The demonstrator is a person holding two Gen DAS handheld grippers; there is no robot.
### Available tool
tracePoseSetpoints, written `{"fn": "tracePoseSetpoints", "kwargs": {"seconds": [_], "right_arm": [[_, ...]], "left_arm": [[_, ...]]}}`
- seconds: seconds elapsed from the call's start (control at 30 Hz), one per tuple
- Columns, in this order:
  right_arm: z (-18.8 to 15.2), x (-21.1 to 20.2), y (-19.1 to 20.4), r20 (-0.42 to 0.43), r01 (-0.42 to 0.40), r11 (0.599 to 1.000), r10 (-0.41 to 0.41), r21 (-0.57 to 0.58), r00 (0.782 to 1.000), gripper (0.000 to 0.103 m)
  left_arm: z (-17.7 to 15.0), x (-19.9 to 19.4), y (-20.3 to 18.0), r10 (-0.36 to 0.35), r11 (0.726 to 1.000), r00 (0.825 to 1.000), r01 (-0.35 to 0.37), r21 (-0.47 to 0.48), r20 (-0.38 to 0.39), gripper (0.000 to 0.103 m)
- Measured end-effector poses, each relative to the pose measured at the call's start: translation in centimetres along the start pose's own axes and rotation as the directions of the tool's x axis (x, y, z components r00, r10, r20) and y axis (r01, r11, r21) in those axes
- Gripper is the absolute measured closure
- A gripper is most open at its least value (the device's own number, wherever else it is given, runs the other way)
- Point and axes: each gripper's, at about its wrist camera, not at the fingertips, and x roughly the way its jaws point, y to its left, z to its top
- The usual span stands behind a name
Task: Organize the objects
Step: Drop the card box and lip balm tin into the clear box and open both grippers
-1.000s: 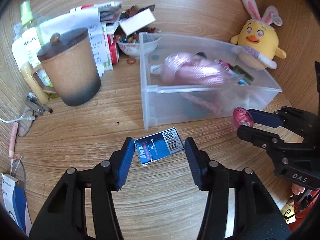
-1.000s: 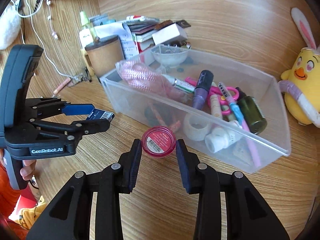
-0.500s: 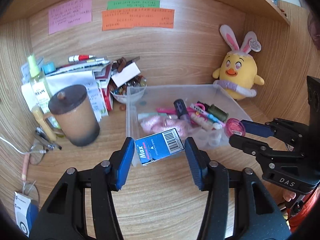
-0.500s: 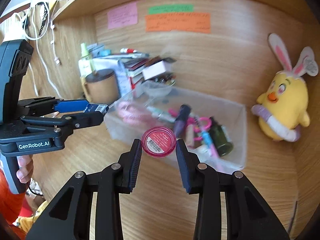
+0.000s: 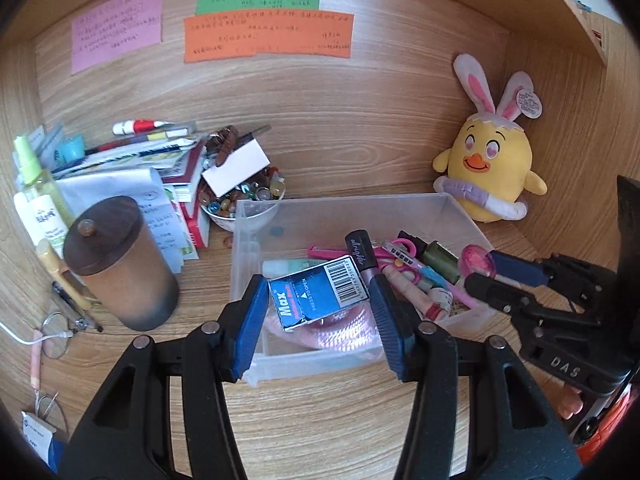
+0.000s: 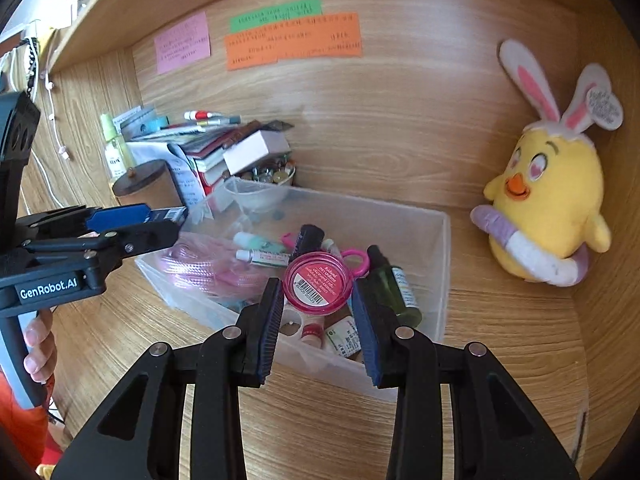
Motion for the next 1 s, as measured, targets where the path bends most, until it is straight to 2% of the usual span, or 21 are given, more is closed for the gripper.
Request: {"fn": "tracePoseSetpoints", "kwargs": {"seconds": [0.17, 0.27, 0.4, 0.6, 0.77, 0.83, 0.9, 1.0], "right_arm": [[0.0, 1.9, -0.2, -0.027, 0.002, 1.000, -0.002, 0.016, 1.000, 0.071], [-0.2, 2.5, -0.4, -0.058, -0.028, 0.999, 0.029, 0.025, 0.998, 0.070], [-0.2, 2.0, -0.3, -0.047, -0.028, 1.000, 0.028, 0.008, 0.998, 0.061], [-0.2, 0.5, 0.0, -0.022, -0.036, 0.999, 0.036, -0.009, 0.999, 0.059], [-0.7, -1.2, 0.0, 0.006, -0.029, 0.999, 0.029, -0.015, 1.000, 0.045], [-1.0, -1.9, 0.0, 0.019, -0.015, 1.000, 0.015, -0.017, 1.000, 0.033], [-1.3, -2.6, -0.2, 0.037, -0.005, 1.000, 0.006, -0.012, 0.999, 0.025], [-1.8, -3.4, -0.4, 0.052, 0.002, 1.000, -0.002, -0.001, 0.999, 0.021]], "left_arm": [[0.5, 2.4, -0.1, -0.029, 1.000, 0.998, 0.028, -0.007, -0.052, 0.051], [0.5, 3.0, -0.3, -0.035, 0.999, 0.997, 0.034, -0.007, -0.065, 0.051], [0.5, 2.5, -0.7, -0.027, 0.999, 0.998, 0.028, 0.017, -0.052, 0.047], [0.0, 0.6, -1.2, -0.024, 0.999, 1.000, 0.025, 0.041, -0.012, 0.039], [-1.1, -1.2, -0.9, -0.027, 0.999, 0.999, 0.026, 0.039, 0.025, 0.029], [-1.8, -1.9, -0.8, -0.019, 0.999, 0.999, 0.018, 0.030, 0.045, 0.024], [-2.5, -2.4, -0.8, -0.001, 1.000, 0.998, 0.000, 0.031, 0.059, 0.021], [-3.8, -3.0, -1.1, 0.020, 0.999, 0.997, -0.023, 0.038, 0.074, 0.016]]}}
